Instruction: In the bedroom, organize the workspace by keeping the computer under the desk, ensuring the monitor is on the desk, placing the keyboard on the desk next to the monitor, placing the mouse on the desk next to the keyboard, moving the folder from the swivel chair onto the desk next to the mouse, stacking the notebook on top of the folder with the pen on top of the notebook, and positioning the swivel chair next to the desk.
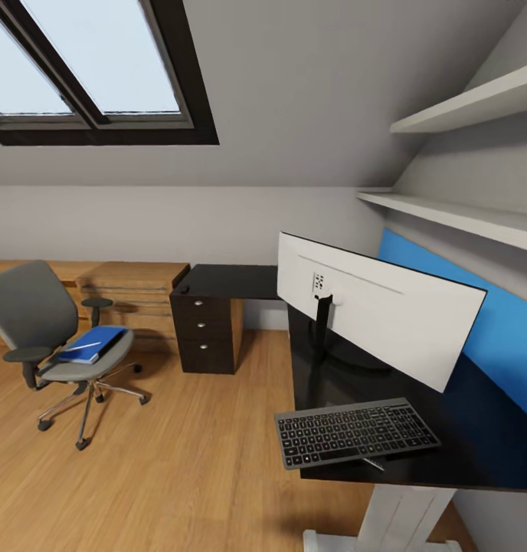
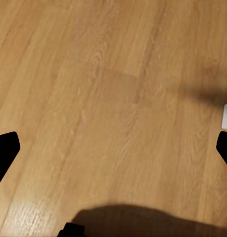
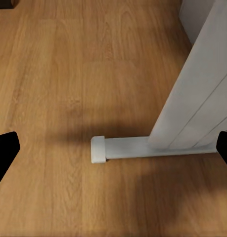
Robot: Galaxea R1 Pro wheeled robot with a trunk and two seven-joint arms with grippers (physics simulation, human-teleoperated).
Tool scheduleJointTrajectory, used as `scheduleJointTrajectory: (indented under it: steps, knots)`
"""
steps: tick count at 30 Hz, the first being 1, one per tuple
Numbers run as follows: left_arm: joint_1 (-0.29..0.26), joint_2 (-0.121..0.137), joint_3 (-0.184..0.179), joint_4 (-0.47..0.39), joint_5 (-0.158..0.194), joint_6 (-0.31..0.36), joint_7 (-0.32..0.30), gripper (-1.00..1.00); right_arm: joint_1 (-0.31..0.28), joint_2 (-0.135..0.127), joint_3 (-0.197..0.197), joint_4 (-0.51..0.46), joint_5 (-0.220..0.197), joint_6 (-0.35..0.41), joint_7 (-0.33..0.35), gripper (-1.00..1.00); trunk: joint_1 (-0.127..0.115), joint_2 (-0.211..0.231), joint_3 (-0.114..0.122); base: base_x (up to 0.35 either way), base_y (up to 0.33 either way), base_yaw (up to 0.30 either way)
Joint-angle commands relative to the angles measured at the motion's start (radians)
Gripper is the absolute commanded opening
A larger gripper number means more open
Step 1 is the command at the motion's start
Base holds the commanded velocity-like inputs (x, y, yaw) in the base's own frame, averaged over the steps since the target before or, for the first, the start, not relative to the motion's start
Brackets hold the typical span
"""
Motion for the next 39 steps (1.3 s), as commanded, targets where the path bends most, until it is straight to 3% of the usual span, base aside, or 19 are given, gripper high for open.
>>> scheduleJointTrajectory:
  steps: [1, 8, 16, 26, 28, 29, 31, 36, 39]
  knots:
    - [0.000, 0.001, -0.005, -0.001, 0.011, -0.005, 0.007, 1.00, -0.001, 0.000, 0.002, 0.001, 0.001, -0.002, -0.006, 1.00, -0.004, 0.007, 0.002, -0.001, 0.000, 0.000]
    - [0.000, 0.000, -0.003, -0.003, 0.011, -0.006, 0.009, 1.00, -0.001, 0.000, 0.003, 0.001, 0.002, -0.002, -0.006, 1.00, -0.031, 0.056, 0.024, -0.010, 0.000, 0.000]
    - [0.000, 0.001, -0.003, -0.004, 0.012, -0.006, 0.009, 1.00, -0.001, -0.002, 0.002, 0.001, 0.003, -0.002, -0.006, 1.00, -0.061, 0.112, 0.049, -0.290, 0.000, 0.000]
    - [0.000, 0.003, -0.001, -0.004, 0.011, -0.007, 0.010, 1.00, -0.001, -0.004, 0.000, -0.019, 0.001, -0.006, -0.006, 1.00, -0.061, 0.112, 0.049, -0.039, 0.000, 0.000]
    - [0.000, 0.004, -0.001, -0.004, 0.010, -0.008, 0.010, 1.00, -0.002, -0.005, -0.001, -0.110, 0.001, 0.001, -0.011, 1.00, -0.061, 0.112, 0.049, 0.000, 0.000, 0.000]
    - [0.000, 0.005, 0.000, -0.004, 0.010, -0.008, 0.010, 1.00, -0.003, -0.005, -0.003, -0.203, 0.001, 0.021, -0.014, 1.00, -0.061, 0.112, 0.049, 0.000, 0.000, 0.000]
    - [0.000, 0.005, 0.000, -0.004, 0.010, -0.008, 0.010, 1.00, -0.003, -0.006, -0.005, -0.267, 0.001, 0.052, -0.016, 1.00, -0.061, 0.112, 0.049, 0.000, 0.000, 0.000]
    - [0.000, 0.006, 0.000, -0.004, 0.010, -0.009, 0.010, 1.00, -0.004, -0.012, -0.030, -0.591, -0.003, 0.355, -0.019, 1.00, -0.061, 0.112, 0.049, 0.000, 0.000, 0.000]
    - [0.000, 0.007, 0.000, -0.004, 0.010, -0.008, 0.010, 1.00, -0.004, -0.014, -0.040, -0.745, -0.005, 0.484, -0.019, 1.00, -0.061, 0.112, 0.049, 0.000, 0.000, 0.000]
